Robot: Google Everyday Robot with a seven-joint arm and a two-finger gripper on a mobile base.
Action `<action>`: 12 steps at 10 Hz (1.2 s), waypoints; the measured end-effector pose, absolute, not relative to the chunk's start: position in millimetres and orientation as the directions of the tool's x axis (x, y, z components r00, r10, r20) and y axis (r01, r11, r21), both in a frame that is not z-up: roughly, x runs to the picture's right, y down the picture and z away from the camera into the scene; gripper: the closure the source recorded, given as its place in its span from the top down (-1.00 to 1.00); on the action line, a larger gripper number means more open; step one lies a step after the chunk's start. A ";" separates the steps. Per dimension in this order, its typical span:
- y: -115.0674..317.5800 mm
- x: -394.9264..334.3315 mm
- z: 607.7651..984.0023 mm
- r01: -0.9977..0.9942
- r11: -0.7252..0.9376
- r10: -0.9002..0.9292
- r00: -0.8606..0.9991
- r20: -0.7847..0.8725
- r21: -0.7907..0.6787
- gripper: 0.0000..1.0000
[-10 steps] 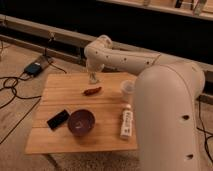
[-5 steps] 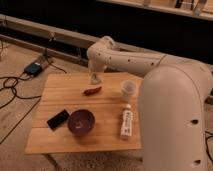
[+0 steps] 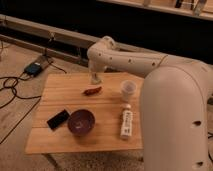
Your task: Place the white sponge in the ceramic cup
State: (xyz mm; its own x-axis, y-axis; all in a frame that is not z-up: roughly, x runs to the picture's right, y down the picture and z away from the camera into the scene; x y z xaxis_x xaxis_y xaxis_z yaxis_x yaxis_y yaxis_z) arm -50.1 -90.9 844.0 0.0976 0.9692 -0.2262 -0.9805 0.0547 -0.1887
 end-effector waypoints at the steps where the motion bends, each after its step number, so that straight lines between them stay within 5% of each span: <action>1: -90.9 -49.9 844.1 -0.981 0.054 0.969 0.097 -0.226 -0.188 -1.00; 12: -104.7 -12.2 860.2 -0.990 0.058 0.976 0.083 -0.199 -0.129 -1.00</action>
State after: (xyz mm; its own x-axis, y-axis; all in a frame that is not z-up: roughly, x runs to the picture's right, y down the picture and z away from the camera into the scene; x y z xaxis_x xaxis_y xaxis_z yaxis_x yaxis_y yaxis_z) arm -12.2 -104.7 860.2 0.0832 0.9765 -0.1989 -0.9900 0.0581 -0.1287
